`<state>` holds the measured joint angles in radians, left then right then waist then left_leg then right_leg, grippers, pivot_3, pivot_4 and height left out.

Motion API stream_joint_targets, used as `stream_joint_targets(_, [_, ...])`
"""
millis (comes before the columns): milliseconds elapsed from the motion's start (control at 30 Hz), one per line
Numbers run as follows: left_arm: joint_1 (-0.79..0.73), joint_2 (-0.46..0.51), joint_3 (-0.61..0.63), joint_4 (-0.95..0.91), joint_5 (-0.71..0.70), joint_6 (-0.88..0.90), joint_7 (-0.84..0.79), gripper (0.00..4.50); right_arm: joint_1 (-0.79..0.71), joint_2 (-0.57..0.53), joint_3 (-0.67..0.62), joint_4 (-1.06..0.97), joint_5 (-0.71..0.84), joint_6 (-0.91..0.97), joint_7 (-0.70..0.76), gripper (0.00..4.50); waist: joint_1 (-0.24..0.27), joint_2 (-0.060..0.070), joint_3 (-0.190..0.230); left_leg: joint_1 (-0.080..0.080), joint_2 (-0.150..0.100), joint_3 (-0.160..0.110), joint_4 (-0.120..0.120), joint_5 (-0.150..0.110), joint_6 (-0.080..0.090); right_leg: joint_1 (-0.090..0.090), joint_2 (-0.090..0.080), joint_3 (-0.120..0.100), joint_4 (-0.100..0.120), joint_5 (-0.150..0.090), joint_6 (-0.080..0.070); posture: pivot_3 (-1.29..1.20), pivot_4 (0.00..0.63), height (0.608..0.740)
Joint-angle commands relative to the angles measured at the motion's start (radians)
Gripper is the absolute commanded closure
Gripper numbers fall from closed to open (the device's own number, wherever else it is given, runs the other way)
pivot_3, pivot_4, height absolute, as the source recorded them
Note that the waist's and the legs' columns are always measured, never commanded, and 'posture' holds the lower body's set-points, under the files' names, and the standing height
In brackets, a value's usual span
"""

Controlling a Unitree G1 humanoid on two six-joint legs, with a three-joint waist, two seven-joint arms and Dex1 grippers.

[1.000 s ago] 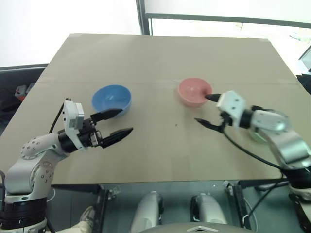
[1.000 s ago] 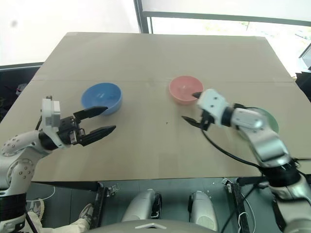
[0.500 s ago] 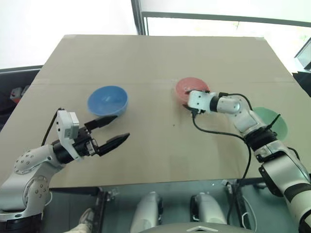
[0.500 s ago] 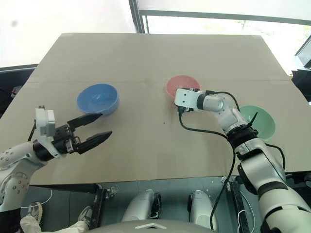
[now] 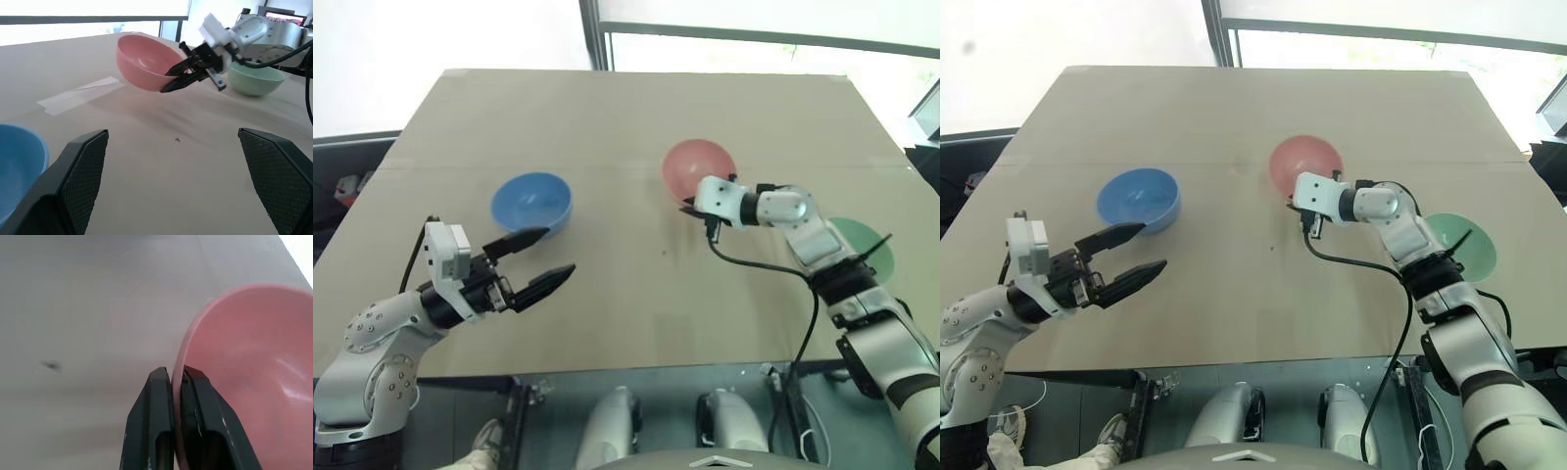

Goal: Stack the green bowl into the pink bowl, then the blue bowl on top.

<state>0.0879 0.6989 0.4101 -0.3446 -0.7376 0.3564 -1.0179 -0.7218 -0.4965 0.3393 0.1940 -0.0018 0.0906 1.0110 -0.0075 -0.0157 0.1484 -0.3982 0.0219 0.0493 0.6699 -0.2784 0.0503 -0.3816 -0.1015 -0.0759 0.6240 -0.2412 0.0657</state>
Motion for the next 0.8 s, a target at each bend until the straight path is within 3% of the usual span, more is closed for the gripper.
stream_joint_targets(33, [-0.007, -0.006, -0.003, 0.004, 0.006, -0.031, -0.012, 0.00, 0.120, -0.089, -0.027, -0.312, 0.098, 0.197, 0.086, 4.47, 0.002, 0.000, 0.000, 0.000, 0.000, 0.000, 0.000, 0.000, 0.000, 0.000, 0.000, 0.000, 0.000, 0.000, 0.000, 0.00, 0.150, 0.740])
stream_joint_targets(133, [-0.019, -0.014, -0.020, 0.015, 0.014, -0.040, -0.016, 0.00, 0.196, -0.124, -0.024, -0.405, 0.106, 0.265, 0.080, 4.47, 0.001, 0.000, 0.000, 0.001, 0.000, 0.000, 0.001, 0.000, 0.000, 0.001, -0.001, 0.000, -0.002, 0.000, 0.000, 0.00, 0.150, 0.740])
stream_joint_targets(333, [-0.071, -0.016, -0.061, 0.056, 0.027, -0.054, -0.030, 0.00, 0.207, -0.090, -0.028, -0.349, 0.068, 0.283, -0.009, 2.22, -0.005, -0.001, -0.001, 0.006, 0.000, 0.000, 0.001, 0.001, -0.001, 0.002, 0.001, 0.001, 0.002, 0.000, -0.001, 0.00, 0.150, 0.740])
stream_joint_targets(433, [-0.100, -0.018, -0.073, 0.077, 0.032, -0.062, -0.039, 0.00, 0.209, -0.089, -0.107, -0.393, 0.115, 0.333, -0.050, 0.92, -0.001, -0.001, -0.001, 0.004, 0.000, 0.000, 0.001, 0.001, -0.001, 0.002, 0.000, 0.001, 0.001, 0.000, -0.001, 0.00, 0.150, 0.740])
stream_joint_targets(633, [-0.093, -0.028, -0.098, 0.064, 0.000, -0.063, -0.113, 0.00, 0.296, -0.238, -0.365, -0.529, 0.296, 0.507, -0.009, 0.92, 0.021, -0.001, 0.000, -0.001, -0.001, -0.001, 0.001, 0.000, 0.001, 0.001, -0.001, -0.001, 0.000, 0.000, 0.000, 0.00, 0.150, 0.740])
stream_joint_targets(800, [-0.107, -0.022, -0.155, 0.061, -0.001, -0.079, -0.217, 0.00, 0.399, -0.363, -0.506, -0.453, 0.242, 0.534, -0.098, 0.92, 0.021, -0.001, 0.000, 0.000, -0.001, 0.000, 0.001, -0.001, 0.001, 0.001, 0.000, -0.002, -0.004, 0.000, 0.000, 0.00, 0.150, 0.740])
